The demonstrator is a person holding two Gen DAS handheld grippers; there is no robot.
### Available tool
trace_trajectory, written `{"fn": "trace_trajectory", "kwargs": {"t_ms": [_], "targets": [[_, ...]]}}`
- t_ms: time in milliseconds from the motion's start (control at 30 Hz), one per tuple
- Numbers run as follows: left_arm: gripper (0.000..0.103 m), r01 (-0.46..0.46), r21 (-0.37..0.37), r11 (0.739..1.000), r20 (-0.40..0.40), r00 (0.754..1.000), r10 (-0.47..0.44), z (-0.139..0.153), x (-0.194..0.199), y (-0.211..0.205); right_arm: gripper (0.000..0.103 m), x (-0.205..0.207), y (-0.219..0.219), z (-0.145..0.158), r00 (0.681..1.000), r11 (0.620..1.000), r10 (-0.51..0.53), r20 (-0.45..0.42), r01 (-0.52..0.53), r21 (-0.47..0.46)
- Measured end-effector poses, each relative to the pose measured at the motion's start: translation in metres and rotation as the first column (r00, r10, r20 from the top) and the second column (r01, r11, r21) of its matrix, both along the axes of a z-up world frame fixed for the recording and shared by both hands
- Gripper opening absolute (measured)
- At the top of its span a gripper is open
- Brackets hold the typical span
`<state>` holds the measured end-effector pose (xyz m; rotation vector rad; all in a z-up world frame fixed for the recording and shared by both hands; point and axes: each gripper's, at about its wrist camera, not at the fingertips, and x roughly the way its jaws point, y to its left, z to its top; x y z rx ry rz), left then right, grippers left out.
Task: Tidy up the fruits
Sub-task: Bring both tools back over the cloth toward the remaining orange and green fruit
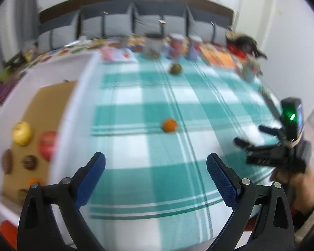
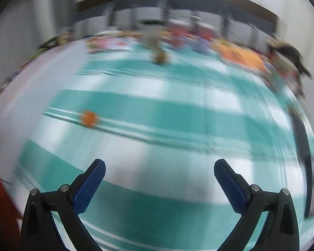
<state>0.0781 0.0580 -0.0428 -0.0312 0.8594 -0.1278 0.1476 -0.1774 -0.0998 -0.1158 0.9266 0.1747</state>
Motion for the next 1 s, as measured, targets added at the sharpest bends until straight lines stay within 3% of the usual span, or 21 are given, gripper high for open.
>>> {"fn": "trace_trajectory", "kwargs": {"t_ms": [167,300,433,667,1000], "targets": [[0.098,0.000,0.032,0.999,-0.062,0.998,0.002,-0.060,0.021,-0.027,0.103,-0.016,-0.062,-0.026,0.988,0.988,-0.155,-0.003,0.155,0.018],[0.098,-0.031,0.044,0.999,-0.071,0.997,0.034,-0.080,0.028,-0.033,0.103,-0.012,-0.069,-0.017,0.984,0.983,-0.178,0.026,0.177,0.053],[0.098,-0.043,0.101,0.994,-0.077,0.996,0.051,-0.093,0.032,-0.036,0.103,-0.010,-0.046,-0.018,0.993,0.994,-0.110,0.052,0.110,0.009],[0.101,-0.063,0.076,0.995,-0.070,0.995,0.069,-0.103,0.031,-0.034,0.103,-0.011,-0.016,-0.031,0.998,0.998,-0.024,0.058,0.027,-0.056],[0.102,-0.063,0.070,0.996,-0.066,0.996,0.067,-0.105,0.032,-0.034,0.103,0.000,-0.024,-0.048,0.998,0.998,-0.058,-0.005,0.058,-0.025]]}}
